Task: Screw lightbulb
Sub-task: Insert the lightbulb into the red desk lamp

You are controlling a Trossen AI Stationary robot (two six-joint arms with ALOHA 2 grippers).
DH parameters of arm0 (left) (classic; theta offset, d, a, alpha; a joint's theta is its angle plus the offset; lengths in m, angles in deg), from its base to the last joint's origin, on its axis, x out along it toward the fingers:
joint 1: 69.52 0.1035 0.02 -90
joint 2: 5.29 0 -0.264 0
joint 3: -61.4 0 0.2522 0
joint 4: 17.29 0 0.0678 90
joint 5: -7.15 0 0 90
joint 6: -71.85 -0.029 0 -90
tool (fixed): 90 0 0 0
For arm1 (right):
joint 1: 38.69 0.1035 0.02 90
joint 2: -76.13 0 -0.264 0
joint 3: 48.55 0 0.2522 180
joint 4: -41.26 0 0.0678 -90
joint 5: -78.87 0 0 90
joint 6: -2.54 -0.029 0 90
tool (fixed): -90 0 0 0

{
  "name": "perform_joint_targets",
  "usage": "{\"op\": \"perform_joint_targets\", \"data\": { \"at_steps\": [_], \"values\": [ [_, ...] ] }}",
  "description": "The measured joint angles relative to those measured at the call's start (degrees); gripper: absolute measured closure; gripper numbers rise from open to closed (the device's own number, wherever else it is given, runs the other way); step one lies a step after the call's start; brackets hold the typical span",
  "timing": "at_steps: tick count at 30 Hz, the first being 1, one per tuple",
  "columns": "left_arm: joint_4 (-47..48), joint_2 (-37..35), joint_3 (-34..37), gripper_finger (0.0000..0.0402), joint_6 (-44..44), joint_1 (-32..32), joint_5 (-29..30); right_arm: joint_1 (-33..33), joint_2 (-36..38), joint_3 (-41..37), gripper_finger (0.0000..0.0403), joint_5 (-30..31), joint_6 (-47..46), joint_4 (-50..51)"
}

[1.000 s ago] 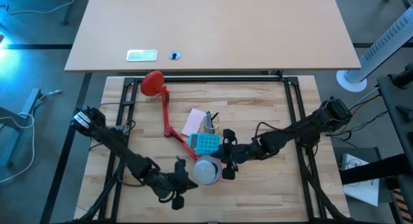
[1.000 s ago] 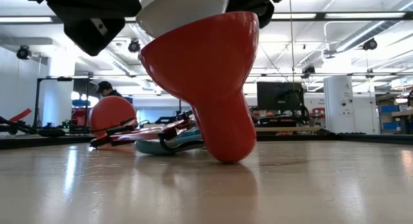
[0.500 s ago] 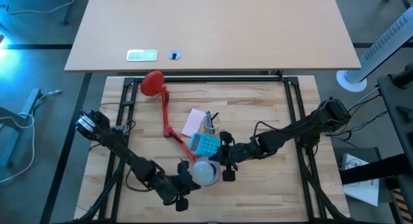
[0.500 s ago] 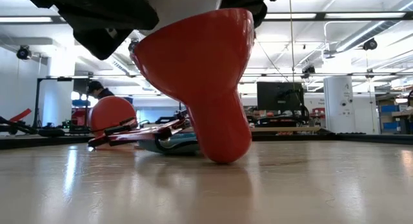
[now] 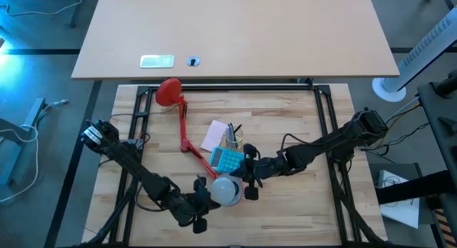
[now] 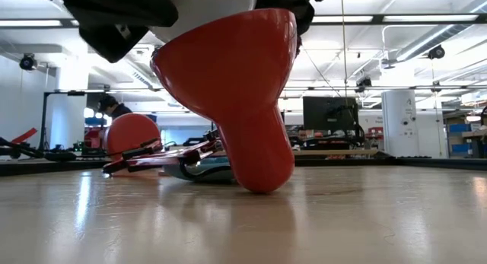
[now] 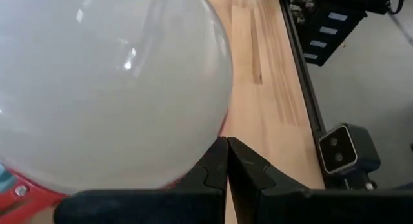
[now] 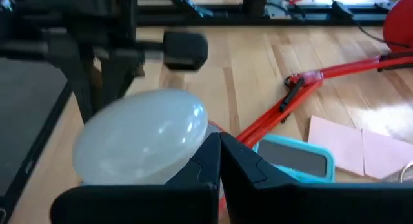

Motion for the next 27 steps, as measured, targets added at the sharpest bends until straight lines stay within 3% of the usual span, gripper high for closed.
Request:
{"op": "perform_joint_targets", "data": {
  "at_steps": [27],
  "values": [
    [3.47,-0.15,0.41,0.0401,1.11,-0.52,1.44,-0.02,-3.10,0.04,0.0403,-2.16,1.98,-3.91]
  ]
}}
